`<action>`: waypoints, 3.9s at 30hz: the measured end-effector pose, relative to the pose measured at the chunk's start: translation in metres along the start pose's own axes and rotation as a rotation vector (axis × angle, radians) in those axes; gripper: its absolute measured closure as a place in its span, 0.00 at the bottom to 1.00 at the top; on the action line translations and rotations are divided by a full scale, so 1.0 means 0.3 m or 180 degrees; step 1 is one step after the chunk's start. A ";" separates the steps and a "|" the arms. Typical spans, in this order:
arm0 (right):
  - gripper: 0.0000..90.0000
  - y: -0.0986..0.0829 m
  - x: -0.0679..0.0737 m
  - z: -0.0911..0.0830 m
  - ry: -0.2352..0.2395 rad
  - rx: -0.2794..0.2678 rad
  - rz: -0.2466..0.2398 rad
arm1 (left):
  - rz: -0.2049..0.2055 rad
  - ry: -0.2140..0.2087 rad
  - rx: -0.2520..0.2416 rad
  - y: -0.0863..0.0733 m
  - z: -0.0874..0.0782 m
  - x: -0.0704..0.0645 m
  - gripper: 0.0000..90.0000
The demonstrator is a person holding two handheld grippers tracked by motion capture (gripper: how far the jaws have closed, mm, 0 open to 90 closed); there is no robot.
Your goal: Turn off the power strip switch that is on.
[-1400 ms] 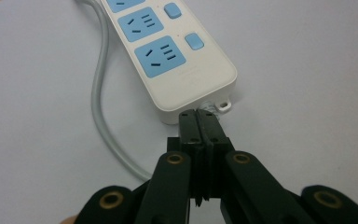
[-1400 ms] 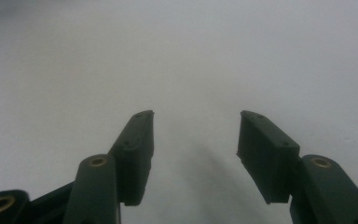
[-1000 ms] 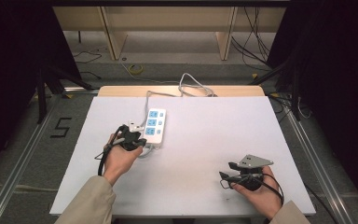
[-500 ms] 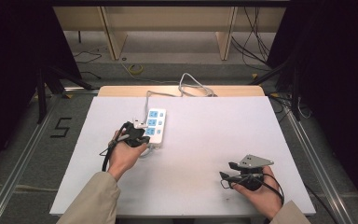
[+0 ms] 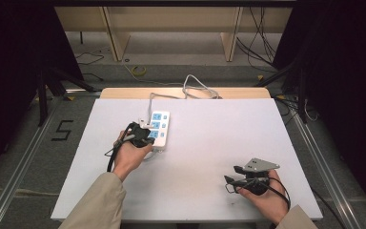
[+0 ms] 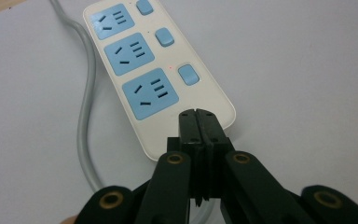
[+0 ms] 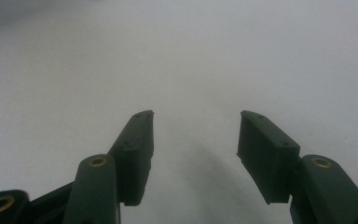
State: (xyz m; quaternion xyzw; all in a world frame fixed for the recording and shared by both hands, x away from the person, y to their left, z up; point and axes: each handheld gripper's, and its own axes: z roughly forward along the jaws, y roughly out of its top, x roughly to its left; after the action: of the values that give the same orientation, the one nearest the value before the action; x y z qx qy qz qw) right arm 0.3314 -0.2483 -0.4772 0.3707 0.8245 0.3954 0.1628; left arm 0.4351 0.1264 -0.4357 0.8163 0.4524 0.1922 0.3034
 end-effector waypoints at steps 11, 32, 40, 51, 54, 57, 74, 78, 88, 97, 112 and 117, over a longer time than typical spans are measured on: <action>0.51 0.000 0.000 0.000 0.0004 0.0003 -0.0002 | 0.0004 0.0005 0.0037 0.027 0.013 0.003 1.00; 0.51 0.000 0.001 0.000 0.0012 0.0001 -0.0005 | 0.0038 -0.0004 0.0156 0.077 0.049 0.004 1.00; 0.51 0.000 0.000 0.000 0.0014 0.0001 -0.0003 | 0.0044 0.0004 0.0215 0.094 0.066 0.009 1.00; 0.51 0.000 -0.001 -0.001 0.0014 -0.0002 0.0000 | 0.0042 0.0003 0.0277 0.114 0.093 0.008 1.00; 0.51 0.000 -0.001 -0.001 0.0014 -0.0002 -0.0001 | 0.0044 0.0013 0.0306 0.117 0.099 0.013 1.00; 0.51 0.000 -0.001 -0.001 0.0014 -0.0002 0.0000 | 0.0039 0.0011 0.0311 0.122 0.102 0.016 1.00; 0.51 0.000 -0.002 -0.001 0.0015 -0.0003 0.0001 | 0.0048 0.0032 0.0393 0.147 0.133 0.022 1.00; 0.51 0.000 -0.002 0.000 0.0016 -0.0002 -0.0003 | 0.0016 0.0034 0.0406 0.147 0.143 0.024 1.00; 0.51 0.000 -0.004 -0.001 0.0016 -0.0001 0.0001 | -0.0014 0.0025 0.0437 0.149 0.165 0.030 1.00; 0.51 0.000 -0.005 -0.001 0.0021 0.0006 -0.0008 | 0.0013 0.0009 0.0442 0.167 0.180 0.020 1.00; 0.51 0.000 -0.006 -0.001 0.0025 0.0006 -0.0001 | 0.0028 0.0007 0.0467 0.181 0.204 0.004 1.00; 0.51 0.000 -0.006 -0.001 0.0026 0.0008 -0.0002 | 0.0040 0.0039 0.0508 0.182 0.202 0.001 1.00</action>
State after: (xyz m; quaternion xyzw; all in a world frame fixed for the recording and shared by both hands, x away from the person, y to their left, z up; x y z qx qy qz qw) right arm 0.3325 -0.2497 -0.4771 0.3690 0.8257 0.3958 0.1590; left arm 0.5049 0.0850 -0.4441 0.8395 0.4629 0.1625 0.2334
